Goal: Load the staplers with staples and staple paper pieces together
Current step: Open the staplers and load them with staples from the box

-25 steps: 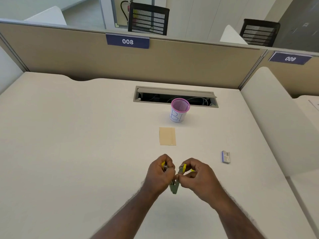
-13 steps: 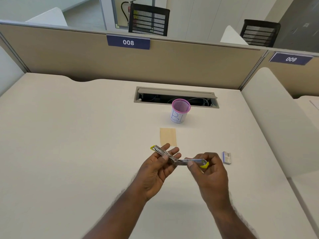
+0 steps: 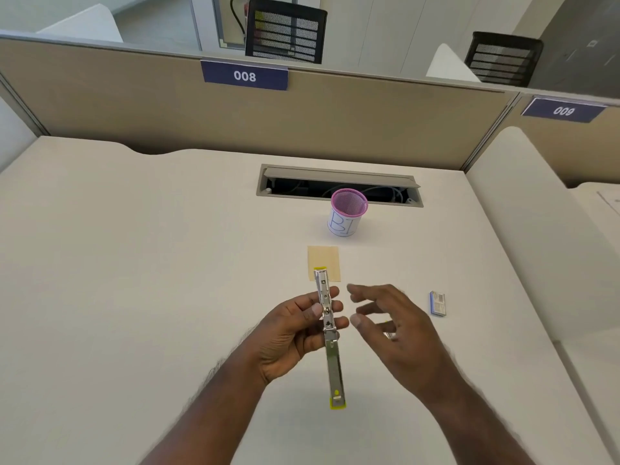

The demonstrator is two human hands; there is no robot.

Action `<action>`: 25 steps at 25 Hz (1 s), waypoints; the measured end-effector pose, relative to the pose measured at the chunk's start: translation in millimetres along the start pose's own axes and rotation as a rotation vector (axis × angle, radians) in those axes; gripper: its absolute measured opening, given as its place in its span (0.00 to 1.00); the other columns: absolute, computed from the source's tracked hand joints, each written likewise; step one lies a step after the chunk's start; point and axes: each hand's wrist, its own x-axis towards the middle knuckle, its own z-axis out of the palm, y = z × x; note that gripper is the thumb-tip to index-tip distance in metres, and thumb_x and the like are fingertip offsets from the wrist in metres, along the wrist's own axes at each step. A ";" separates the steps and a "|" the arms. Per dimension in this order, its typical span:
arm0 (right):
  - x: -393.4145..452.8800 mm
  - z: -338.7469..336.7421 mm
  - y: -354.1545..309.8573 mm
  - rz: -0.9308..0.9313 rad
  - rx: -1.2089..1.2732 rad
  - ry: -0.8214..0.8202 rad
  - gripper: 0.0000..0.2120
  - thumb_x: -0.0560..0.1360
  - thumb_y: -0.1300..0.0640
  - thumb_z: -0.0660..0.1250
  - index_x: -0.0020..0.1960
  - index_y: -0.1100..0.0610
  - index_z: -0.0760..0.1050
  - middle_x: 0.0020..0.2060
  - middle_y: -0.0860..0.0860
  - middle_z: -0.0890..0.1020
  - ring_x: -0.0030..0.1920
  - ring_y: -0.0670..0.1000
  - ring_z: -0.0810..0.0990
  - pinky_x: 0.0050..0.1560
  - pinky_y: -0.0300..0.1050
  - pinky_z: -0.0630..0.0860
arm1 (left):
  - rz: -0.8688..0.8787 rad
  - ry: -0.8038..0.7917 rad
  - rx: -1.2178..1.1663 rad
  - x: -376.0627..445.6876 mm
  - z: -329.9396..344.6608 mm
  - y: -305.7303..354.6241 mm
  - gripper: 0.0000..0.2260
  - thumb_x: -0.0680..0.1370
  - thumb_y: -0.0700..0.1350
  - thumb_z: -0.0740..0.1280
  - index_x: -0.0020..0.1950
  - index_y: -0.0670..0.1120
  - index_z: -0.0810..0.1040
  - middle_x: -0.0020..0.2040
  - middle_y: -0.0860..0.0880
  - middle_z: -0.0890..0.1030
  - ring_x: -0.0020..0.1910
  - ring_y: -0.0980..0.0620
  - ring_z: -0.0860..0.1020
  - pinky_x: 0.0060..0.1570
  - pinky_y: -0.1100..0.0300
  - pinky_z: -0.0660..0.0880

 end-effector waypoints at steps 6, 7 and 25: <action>11.9 1.6 -13.0 -0.061 -0.330 -0.113 0.21 0.77 0.44 0.63 0.69 0.33 0.65 0.55 0.33 0.71 0.53 0.39 0.77 0.49 0.44 0.80 | -0.061 -0.073 0.111 -4.4 5.9 -1.9 0.13 0.79 0.41 0.66 0.63 0.42 0.79 0.47 0.47 0.84 0.46 0.49 0.84 0.47 0.57 0.80; 12.6 2.0 -14.0 -0.061 -0.352 -0.107 0.21 0.77 0.44 0.63 0.69 0.34 0.66 0.55 0.33 0.71 0.51 0.39 0.78 0.49 0.44 0.80 | -0.066 -0.071 0.118 -4.1 5.3 -1.6 0.13 0.79 0.41 0.65 0.63 0.42 0.79 0.47 0.46 0.84 0.46 0.49 0.84 0.48 0.56 0.80; -11.4 22.7 -8.0 -0.054 -0.249 0.032 0.07 0.75 0.55 0.70 0.49 0.44 0.75 0.51 0.36 0.78 0.54 0.40 0.79 0.49 0.46 0.79 | -0.066 0.080 0.065 0.2 4.3 -7.9 0.16 0.76 0.41 0.66 0.62 0.36 0.78 0.46 0.45 0.82 0.39 0.50 0.82 0.40 0.58 0.81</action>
